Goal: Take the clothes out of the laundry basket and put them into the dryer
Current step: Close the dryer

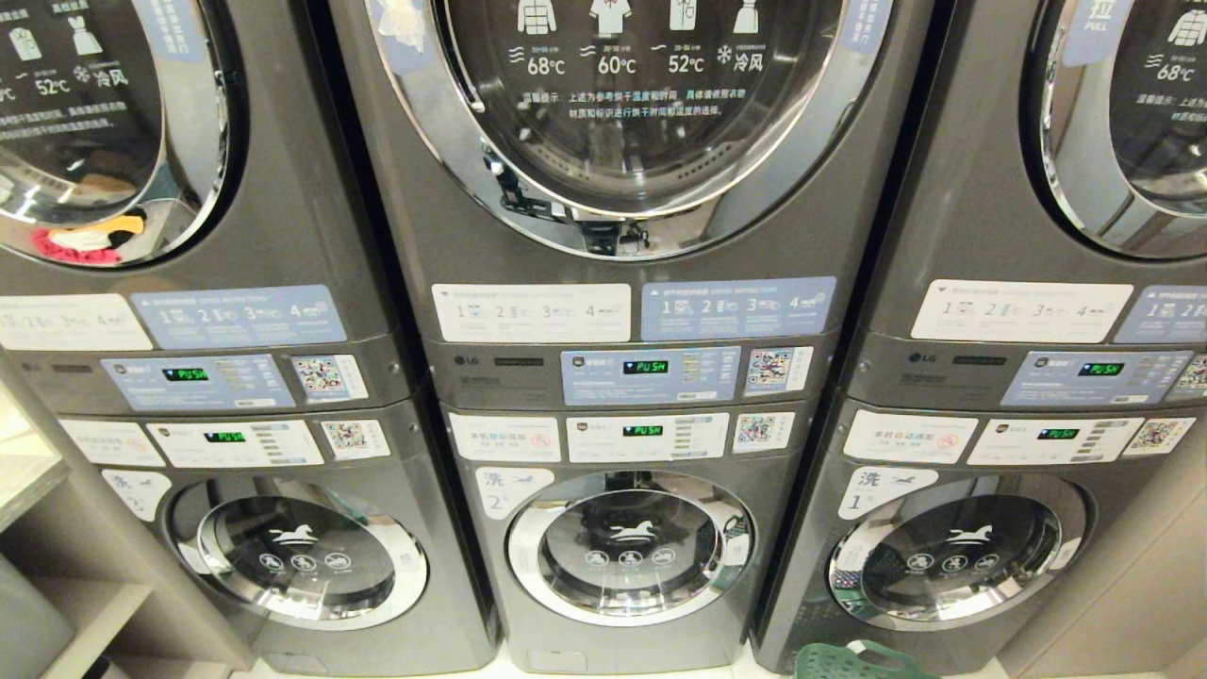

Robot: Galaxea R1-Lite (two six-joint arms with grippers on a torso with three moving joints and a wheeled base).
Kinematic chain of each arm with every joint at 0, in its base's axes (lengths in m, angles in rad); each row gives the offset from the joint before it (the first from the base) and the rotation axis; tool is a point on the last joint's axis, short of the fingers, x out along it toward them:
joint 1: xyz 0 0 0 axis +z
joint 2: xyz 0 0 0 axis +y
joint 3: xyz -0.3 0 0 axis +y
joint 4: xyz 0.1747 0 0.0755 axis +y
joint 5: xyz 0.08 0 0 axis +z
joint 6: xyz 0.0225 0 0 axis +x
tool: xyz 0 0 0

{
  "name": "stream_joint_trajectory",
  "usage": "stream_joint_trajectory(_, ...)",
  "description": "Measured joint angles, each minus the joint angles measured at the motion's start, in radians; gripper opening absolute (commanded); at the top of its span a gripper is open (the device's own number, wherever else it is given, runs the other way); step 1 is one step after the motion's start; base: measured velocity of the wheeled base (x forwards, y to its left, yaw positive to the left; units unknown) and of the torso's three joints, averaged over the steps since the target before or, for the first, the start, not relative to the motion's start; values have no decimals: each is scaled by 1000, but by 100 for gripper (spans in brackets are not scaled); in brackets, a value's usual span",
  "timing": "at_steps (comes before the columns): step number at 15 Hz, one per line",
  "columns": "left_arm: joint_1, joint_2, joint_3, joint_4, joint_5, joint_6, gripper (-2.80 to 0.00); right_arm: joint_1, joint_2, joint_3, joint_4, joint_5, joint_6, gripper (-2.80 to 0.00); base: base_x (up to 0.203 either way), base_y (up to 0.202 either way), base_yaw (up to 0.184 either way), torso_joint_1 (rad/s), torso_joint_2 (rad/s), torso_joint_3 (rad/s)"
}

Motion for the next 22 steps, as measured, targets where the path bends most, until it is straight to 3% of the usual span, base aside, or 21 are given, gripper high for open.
stream_joint_trajectory(7, 0, 0, -3, 10, 0, 5, -280, 0, -17, 4, -8, -63, 165, -280, 1, -26, 1, -1, 0, 1)
stream_joint_trajectory(14, 0, 0, -2, 2, 0, 2, -280, 0, -17, 2, -2, -64, 163, -280, 0, -194, 2, 3, 3, 2)
stream_joint_trajectory(17, 0, 0, 0, 2, 0, 2, -280, 0, -17, 2, -2, -58, 108, -280, 0, -194, 4, 3, 4, 5)
stream_joint_trajectory(22, 0, 0, 0, 3, 0, 3, -280, -1, -17, 2, -2, -56, 117, -280, 0, -44, 2, 1, 1, 1)
